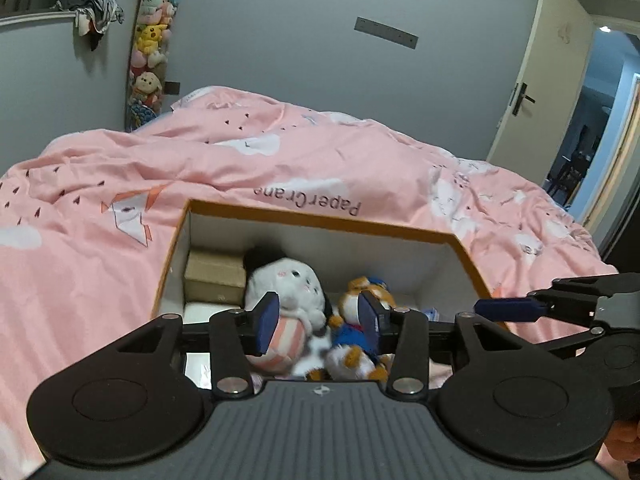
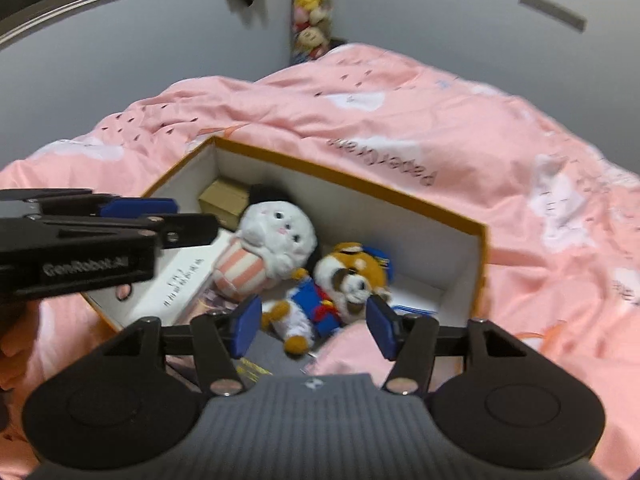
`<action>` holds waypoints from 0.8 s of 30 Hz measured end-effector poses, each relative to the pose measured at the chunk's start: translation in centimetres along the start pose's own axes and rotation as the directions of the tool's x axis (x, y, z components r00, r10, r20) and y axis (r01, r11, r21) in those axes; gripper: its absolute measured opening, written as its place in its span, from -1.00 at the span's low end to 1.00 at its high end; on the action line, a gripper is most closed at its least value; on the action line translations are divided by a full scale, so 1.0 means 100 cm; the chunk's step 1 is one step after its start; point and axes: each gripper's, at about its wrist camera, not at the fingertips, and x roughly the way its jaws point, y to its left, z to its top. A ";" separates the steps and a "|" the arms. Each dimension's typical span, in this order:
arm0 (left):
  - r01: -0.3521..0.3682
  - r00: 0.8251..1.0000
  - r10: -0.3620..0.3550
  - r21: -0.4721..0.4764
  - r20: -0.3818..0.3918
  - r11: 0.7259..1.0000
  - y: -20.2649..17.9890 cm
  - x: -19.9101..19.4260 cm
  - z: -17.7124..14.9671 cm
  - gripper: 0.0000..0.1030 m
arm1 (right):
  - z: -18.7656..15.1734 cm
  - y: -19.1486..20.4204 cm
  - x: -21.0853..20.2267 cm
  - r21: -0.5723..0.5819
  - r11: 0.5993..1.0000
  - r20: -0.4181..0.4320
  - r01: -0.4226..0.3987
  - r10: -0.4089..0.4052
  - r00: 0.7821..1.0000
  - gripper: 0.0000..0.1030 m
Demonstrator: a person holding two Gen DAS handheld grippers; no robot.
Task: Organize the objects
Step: 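Open both grippers and withdraw them from the orange box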
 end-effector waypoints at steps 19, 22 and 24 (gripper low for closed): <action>0.138 0.990 -0.133 0.178 -0.041 0.974 -0.028 -0.039 -0.043 -0.02 | -0.078 0.007 -0.066 0.176 0.983 0.101 0.056 -0.074 0.992 0.40; 0.139 0.988 -0.123 0.203 -0.090 0.969 -0.034 -0.034 -0.053 -0.02 | -0.092 0.006 -0.059 0.205 0.977 0.047 0.059 -0.070 0.996 0.40; 0.132 0.987 -0.110 0.210 -0.116 0.969 -0.035 -0.030 -0.059 -0.02 | -0.102 0.005 -0.050 0.224 0.972 -0.001 0.068 -0.070 0.998 0.40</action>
